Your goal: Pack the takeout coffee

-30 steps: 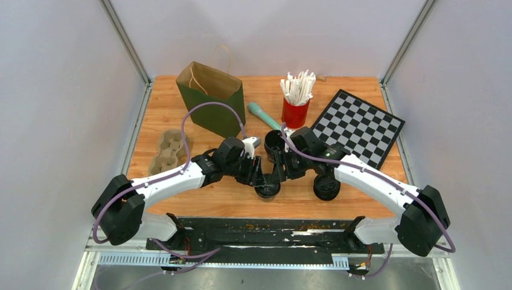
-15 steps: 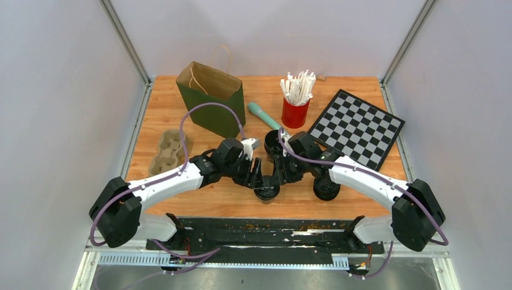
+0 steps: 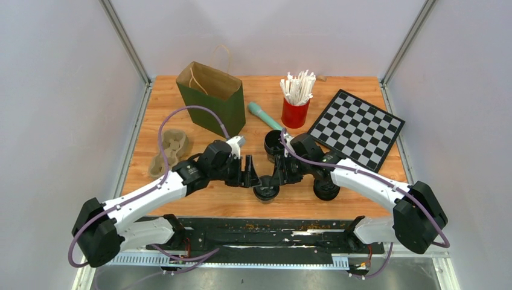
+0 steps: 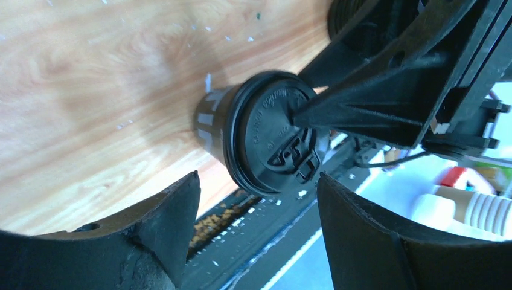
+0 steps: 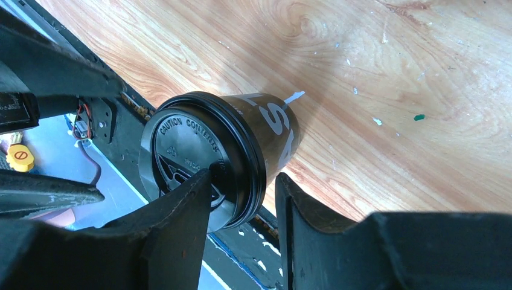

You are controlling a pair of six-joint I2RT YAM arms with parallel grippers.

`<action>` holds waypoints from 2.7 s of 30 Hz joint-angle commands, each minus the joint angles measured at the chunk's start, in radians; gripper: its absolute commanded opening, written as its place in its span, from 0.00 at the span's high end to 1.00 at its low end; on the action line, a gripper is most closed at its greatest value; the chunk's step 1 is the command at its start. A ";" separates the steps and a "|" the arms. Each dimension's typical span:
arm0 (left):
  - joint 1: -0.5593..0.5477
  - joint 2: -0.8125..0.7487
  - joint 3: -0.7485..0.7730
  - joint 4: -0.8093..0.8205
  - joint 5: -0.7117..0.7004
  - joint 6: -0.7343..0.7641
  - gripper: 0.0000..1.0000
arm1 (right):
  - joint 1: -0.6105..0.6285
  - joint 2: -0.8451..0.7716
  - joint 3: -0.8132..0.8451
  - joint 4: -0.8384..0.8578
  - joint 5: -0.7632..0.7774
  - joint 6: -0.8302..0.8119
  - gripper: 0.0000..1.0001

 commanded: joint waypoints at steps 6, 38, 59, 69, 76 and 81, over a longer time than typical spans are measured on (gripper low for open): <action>0.000 -0.105 -0.193 0.282 0.071 -0.291 0.27 | -0.001 -0.014 -0.030 -0.030 0.039 0.006 0.57; -0.001 -0.057 -0.366 0.314 0.013 -0.390 0.54 | -0.002 -0.014 -0.107 0.021 0.032 0.024 0.58; -0.001 -0.039 -0.397 0.321 0.024 -0.431 0.56 | -0.002 -0.029 -0.101 0.048 0.001 -0.009 0.58; -0.003 -0.161 -0.334 0.263 0.008 -0.421 0.30 | -0.003 -0.022 0.055 -0.028 -0.051 -0.088 0.41; -0.001 -0.133 -0.227 0.158 -0.043 -0.301 0.24 | -0.004 -0.052 0.116 -0.115 -0.049 -0.104 0.28; -0.001 -0.065 -0.126 0.080 -0.080 -0.204 0.21 | -0.009 -0.086 0.087 -0.138 -0.047 -0.088 0.29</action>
